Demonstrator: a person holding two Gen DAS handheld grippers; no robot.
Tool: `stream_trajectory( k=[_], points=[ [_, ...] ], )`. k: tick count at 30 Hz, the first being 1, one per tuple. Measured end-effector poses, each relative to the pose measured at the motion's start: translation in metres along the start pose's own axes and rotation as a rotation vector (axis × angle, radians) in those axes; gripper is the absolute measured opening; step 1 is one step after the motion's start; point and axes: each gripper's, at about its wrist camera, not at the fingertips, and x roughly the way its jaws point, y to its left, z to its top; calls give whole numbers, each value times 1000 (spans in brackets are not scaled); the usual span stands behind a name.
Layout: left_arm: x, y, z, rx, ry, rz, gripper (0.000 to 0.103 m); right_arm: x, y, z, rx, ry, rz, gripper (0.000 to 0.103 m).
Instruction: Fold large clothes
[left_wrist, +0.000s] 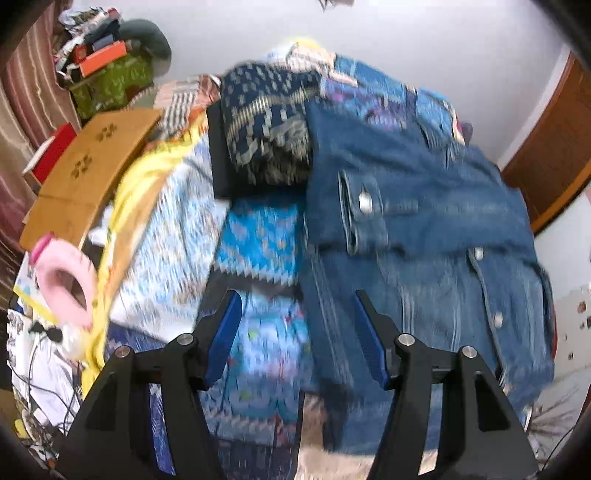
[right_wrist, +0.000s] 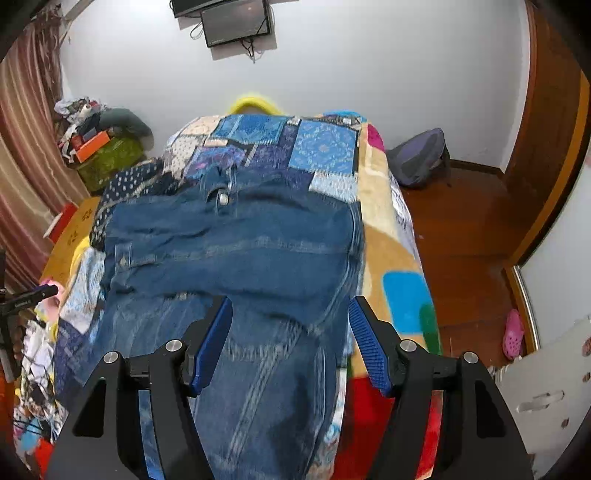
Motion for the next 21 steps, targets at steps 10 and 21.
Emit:
stream_trajectory(
  k=[10, 21],
  points=[
    [54, -6, -69, -35, 207, -82, 60, 20, -2, -64, 42, 131, -32, 62],
    [89, -8, -93, -244, 277, -300, 60, 60, -12, -119, 168, 324, 71, 62]
  ],
)
